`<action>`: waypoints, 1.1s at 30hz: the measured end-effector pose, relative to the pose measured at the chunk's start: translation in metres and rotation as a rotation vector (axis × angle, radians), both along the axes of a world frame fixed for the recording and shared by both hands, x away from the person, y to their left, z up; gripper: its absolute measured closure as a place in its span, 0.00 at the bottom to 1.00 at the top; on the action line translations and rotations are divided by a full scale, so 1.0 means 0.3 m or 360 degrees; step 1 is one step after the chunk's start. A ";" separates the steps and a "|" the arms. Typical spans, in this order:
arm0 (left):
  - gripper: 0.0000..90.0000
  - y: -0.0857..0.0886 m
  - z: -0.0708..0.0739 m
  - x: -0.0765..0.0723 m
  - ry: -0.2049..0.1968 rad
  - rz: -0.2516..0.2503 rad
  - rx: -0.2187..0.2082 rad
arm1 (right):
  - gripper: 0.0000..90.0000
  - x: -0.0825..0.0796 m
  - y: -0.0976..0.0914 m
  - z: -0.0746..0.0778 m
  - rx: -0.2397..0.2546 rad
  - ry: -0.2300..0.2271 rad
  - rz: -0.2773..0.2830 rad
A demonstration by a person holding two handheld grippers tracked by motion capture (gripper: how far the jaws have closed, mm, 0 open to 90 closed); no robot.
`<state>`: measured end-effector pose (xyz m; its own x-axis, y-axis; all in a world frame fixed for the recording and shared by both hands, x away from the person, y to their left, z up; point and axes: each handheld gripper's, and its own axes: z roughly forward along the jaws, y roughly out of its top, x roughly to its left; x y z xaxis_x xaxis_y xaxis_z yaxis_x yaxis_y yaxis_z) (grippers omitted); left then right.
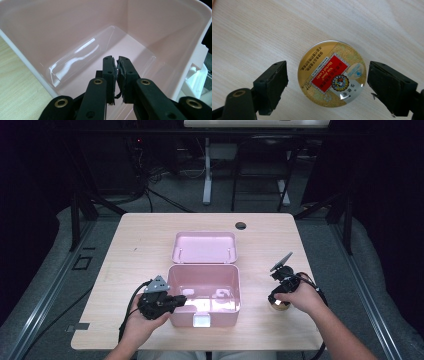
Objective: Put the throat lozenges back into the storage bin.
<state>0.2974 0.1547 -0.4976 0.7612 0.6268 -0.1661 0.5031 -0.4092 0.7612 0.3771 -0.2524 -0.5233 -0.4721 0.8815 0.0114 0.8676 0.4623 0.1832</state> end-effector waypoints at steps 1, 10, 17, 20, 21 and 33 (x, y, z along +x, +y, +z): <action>0.93 0.000 0.000 0.000 -0.0002 -0.0001 0.0001 | 0.18 -0.002 0.002 -0.007 -0.0003 0.0011 -0.0015; 0.93 0.000 0.000 0.000 -0.0004 0.0001 0.0002 | 0.17 0.001 0.005 -0.025 -0.0002 0.0020 -0.0024; 0.93 0.000 0.000 0.000 -0.0007 -0.0002 0.0004 | 0.17 0.006 -0.012 -0.022 0.0000 0.0021 -0.0049; 0.93 0.000 0.000 0.000 -0.0005 0.0001 0.0002 | 0.17 0.008 -0.018 -0.031 -0.0005 0.0031 -0.0060; 0.93 0.000 0.000 0.000 -0.0006 -0.0002 0.0004 | 0.17 0.009 -0.020 -0.034 -0.0012 0.0034 -0.0051; 0.93 0.000 0.000 -0.001 -0.0005 0.0002 -0.0001 | 0.18 0.019 -0.024 -0.074 -0.0013 0.0097 -0.0077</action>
